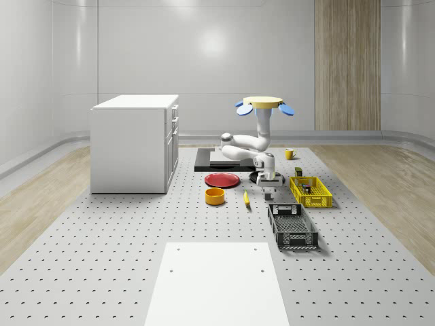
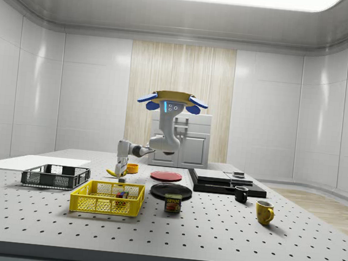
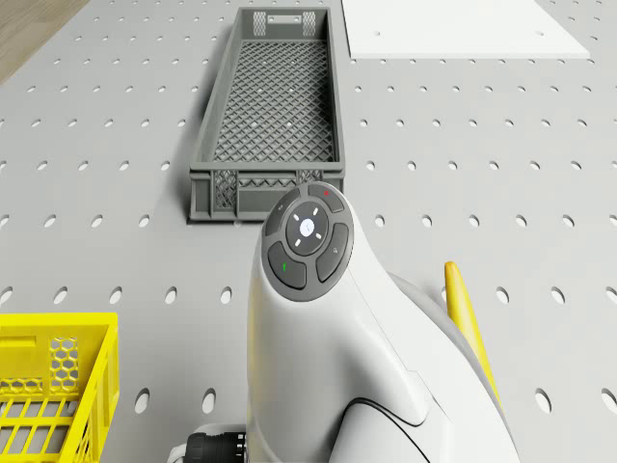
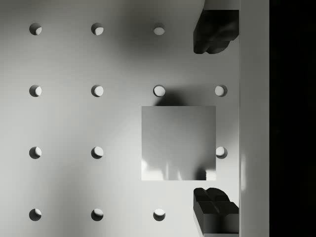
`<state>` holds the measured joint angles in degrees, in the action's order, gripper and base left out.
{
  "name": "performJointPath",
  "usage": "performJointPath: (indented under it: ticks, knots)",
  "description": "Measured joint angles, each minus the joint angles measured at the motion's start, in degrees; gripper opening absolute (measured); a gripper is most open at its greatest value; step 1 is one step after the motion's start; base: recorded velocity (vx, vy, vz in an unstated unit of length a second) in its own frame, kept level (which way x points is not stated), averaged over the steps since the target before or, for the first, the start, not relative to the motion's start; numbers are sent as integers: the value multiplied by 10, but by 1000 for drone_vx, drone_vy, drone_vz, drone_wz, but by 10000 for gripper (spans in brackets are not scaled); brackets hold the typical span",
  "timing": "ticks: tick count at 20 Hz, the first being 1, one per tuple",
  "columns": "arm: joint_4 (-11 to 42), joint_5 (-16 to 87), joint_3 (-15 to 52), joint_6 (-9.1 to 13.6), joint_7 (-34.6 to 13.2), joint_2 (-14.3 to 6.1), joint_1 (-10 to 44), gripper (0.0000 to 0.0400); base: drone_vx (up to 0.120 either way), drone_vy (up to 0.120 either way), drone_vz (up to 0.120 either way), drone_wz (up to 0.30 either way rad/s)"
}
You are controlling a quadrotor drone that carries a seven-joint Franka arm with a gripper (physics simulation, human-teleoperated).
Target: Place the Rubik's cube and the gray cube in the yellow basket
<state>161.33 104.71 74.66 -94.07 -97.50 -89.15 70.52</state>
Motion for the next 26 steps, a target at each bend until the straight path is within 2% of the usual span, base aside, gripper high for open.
performJointPath:
  ticks: [13,17,26]
  knots:
    - [0,0,0,0,0,0,0,400,-12,-12,0,0]
    - [0,0,0,0,0,0,0,400,0,0,-90,0]
    - [0,0,0,0,0,0,0,400,0,-18,0,0]
